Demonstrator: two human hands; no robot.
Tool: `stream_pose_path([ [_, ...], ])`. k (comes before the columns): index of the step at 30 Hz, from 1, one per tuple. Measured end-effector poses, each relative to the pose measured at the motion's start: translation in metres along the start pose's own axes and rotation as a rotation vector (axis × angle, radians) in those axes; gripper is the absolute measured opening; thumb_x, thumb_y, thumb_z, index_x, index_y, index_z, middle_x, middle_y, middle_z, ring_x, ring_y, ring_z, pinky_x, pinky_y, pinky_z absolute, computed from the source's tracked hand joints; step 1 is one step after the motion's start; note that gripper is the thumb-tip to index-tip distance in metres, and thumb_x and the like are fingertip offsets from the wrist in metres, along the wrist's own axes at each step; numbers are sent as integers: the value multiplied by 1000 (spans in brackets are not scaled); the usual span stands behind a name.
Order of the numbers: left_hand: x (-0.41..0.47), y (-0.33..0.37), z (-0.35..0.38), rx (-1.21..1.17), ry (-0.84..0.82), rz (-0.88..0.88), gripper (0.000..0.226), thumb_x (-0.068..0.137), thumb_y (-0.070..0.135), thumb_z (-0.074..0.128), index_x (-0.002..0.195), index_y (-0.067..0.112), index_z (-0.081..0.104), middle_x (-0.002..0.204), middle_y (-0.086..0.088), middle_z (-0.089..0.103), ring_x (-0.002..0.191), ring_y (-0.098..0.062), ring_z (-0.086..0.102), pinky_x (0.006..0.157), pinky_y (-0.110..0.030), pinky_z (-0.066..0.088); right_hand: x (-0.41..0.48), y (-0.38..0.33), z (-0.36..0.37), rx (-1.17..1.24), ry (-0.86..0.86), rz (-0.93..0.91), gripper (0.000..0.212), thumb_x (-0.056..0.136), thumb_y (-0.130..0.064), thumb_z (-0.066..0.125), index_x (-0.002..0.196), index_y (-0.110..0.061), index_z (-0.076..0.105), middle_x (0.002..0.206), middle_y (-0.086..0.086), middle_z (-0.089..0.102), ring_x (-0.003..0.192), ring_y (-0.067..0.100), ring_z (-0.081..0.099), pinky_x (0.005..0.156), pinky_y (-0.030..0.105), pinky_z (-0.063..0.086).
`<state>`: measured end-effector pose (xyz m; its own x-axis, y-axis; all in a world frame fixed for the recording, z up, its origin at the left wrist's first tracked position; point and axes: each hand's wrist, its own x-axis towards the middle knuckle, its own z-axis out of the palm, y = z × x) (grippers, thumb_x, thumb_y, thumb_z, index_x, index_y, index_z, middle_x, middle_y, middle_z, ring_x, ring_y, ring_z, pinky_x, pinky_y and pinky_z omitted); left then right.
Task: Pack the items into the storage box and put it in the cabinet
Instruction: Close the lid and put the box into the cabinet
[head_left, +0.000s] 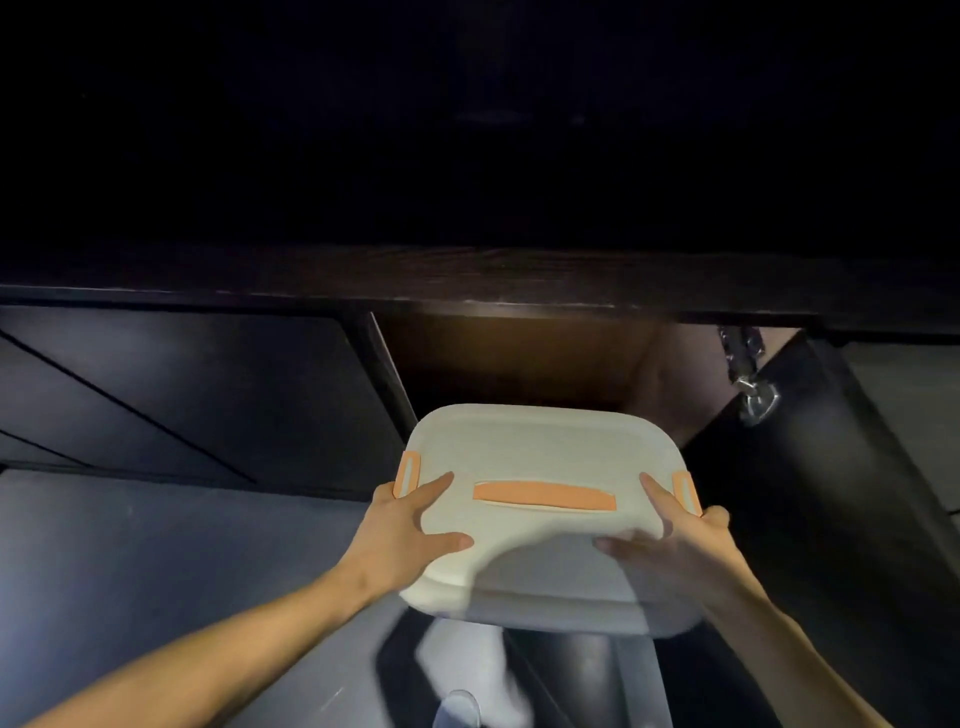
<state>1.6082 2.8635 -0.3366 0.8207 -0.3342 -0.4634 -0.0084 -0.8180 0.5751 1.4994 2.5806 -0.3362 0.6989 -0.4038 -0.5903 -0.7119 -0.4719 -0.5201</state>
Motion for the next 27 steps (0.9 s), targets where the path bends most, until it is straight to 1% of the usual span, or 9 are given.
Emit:
stream_pose_path([
  [4,71,-41,53,0,10,30,79,68,54,70,135,47,30,138,-6,28,121,-22,33,103,-32,30,74,38,48,12,6,15,117,30,-94,50,133,-56,12,127,3,15,108,29,35,95,38,37],
  [8,149,-84,107,8,56,59,77,69,50,71,136,43,32,150,-5,17,125,-23,26,101,-33,31,154,69,96,-10,59,14,108,42,-81,62,133,-60,8,137,7,18,115,33,40,89,39,41],
  [12,216,-123,151,12,124,86,77,67,52,71,134,45,35,143,-10,28,103,-11,34,76,-10,33,224,91,135,-119,129,-31,109,44,-83,55,137,-55,8,143,19,22,122,37,40,94,41,40],
  [13,229,-131,159,10,135,88,77,67,52,72,134,45,35,142,-11,29,106,-13,36,79,-10,34,238,95,143,-134,144,-35,108,45,-83,55,138,-55,7,144,20,23,124,38,39,96,43,39],
  [15,253,-144,171,20,149,97,77,66,53,72,134,46,35,144,-12,27,118,-22,40,92,-22,36,263,100,157,-167,168,-44,105,49,-82,55,138,-54,6,144,21,23,124,39,39,98,45,37],
  [18,278,-158,180,5,152,110,76,67,51,72,134,44,35,151,-9,19,122,-25,42,99,-29,35,289,104,173,-213,174,-48,103,52,-83,52,139,-53,5,141,20,26,117,37,45,84,41,39],
  [20,287,-166,183,24,151,130,75,69,52,70,135,44,33,151,-9,19,131,-27,31,107,-35,29,300,104,180,-230,184,-63,104,51,-85,50,138,-52,5,134,17,28,109,36,47,77,39,38],
  [23,293,-175,186,30,148,179,78,70,58,65,137,45,28,152,-7,13,138,-26,16,111,-39,20,313,103,180,-239,209,-85,103,49,-88,47,138,-53,7,130,14,29,110,36,45,82,40,40],
  [27,287,-183,190,59,11,213,106,55,75,63,140,49,5,149,6,-29,136,-18,-30,114,-46,2,309,110,182,-249,237,-123,100,52,-87,46,137,-54,5,133,12,24,114,33,42,80,38,38],
])
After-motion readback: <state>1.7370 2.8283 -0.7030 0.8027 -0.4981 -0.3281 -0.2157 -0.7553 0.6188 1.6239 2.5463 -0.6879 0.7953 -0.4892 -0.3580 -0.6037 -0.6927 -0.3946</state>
